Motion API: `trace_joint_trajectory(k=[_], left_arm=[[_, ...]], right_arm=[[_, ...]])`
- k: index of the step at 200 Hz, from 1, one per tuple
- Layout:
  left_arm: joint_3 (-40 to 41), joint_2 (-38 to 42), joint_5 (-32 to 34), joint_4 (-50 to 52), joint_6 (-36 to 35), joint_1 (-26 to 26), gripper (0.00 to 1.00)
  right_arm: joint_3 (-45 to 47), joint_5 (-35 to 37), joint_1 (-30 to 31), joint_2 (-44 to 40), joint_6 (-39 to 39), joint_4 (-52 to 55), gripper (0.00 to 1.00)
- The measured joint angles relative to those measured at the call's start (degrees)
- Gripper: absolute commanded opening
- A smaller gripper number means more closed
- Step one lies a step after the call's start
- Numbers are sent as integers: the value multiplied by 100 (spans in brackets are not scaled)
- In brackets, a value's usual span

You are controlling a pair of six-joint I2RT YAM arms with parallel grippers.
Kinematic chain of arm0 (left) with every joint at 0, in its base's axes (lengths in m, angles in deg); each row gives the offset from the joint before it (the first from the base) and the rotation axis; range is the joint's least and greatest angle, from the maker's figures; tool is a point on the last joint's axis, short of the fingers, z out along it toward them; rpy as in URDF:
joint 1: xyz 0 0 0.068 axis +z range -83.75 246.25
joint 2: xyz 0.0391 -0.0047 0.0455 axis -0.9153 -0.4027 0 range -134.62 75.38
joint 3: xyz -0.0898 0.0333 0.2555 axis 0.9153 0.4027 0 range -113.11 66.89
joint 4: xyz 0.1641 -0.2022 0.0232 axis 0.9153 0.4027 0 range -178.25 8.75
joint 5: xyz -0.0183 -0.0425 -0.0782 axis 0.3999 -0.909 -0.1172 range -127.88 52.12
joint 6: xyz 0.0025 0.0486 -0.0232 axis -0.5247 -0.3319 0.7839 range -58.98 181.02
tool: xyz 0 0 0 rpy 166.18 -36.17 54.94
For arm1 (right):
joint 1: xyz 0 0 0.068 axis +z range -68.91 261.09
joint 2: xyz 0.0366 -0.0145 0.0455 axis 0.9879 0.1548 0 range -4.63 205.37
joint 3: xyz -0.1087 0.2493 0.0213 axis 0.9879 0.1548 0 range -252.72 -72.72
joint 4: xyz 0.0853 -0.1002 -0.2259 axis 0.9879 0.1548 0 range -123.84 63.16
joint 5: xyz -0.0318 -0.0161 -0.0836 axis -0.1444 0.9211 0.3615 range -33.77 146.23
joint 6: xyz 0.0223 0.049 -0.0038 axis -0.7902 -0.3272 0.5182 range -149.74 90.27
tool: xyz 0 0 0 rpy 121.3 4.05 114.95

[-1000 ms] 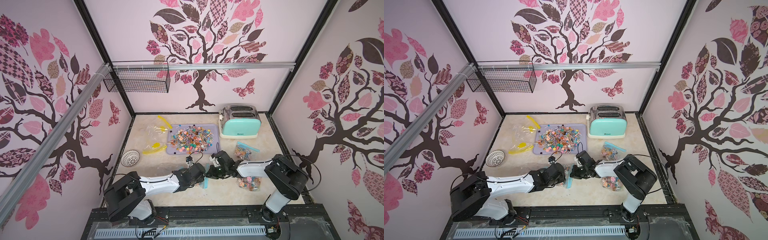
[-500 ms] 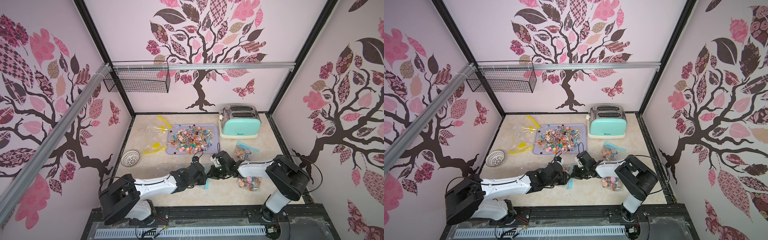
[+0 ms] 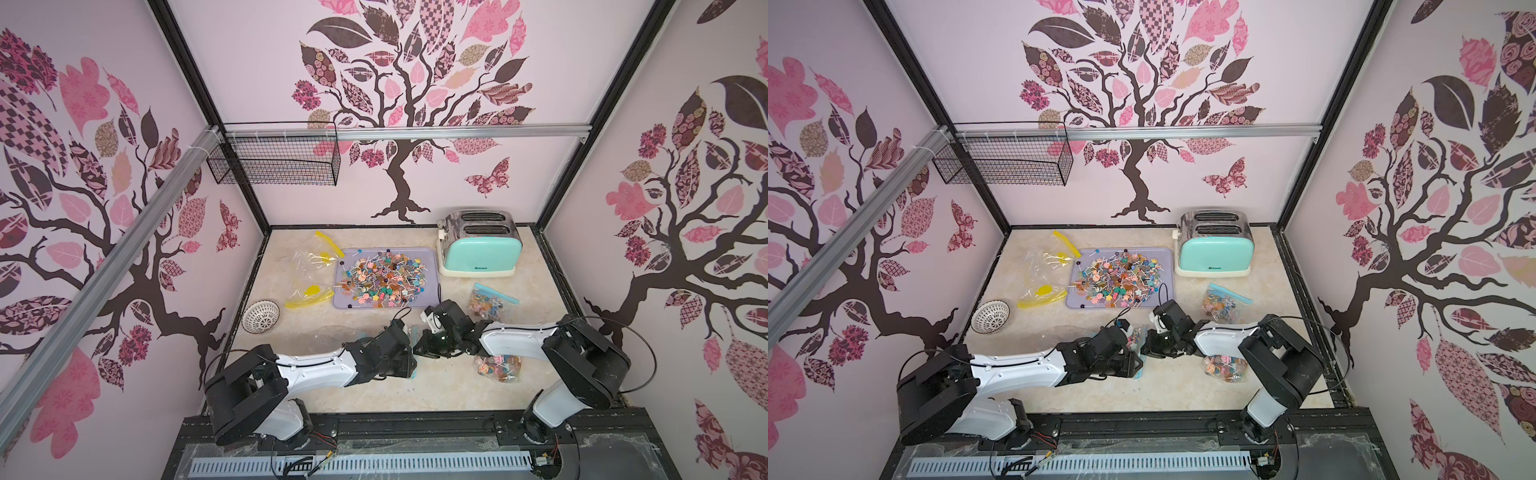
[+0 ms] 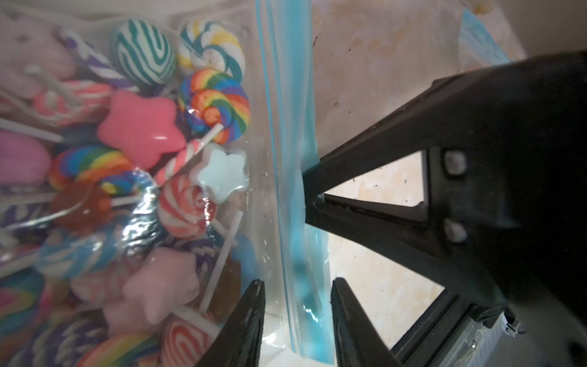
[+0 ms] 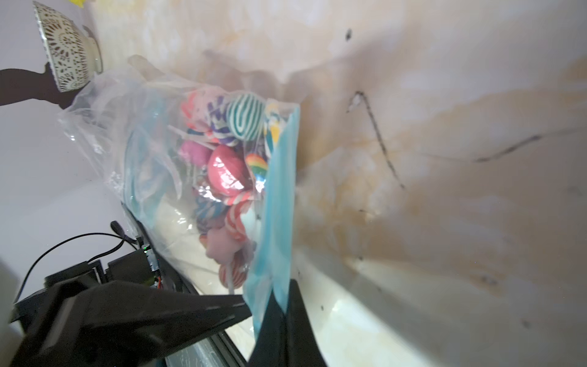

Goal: Pour candies out of the ziploc bag
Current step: Open the ziploc bag at the center of the board.

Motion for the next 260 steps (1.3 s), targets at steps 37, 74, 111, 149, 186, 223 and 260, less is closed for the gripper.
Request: trace_joint_trajectory(k=[37,74,111,149,186,223,260], left_arm=[[0,33,70,57,-48,0,40],[7,173,315,216,59,-2,40],[94,494,675,258,208,2,40],[107,490,841,278,289,76,40],[107,476,872,284,369,98,40],[107,575,844,295,385,103,42],[9,745,846,330,385,149,44]], right_arm=[[74,-157,-2,-98,-92,-203,0],[166,-197,-2,-98,-107,-280,0],[210,-262,-2,-98,-127,-387,0],[286,-378,-2,-98,-201,-568,0],[341,-437,-2,-98,-225,-684,0],[369,-483,-7,-94,-238,-748,0],[372,-511,-7,-92,-238,-789,0]])
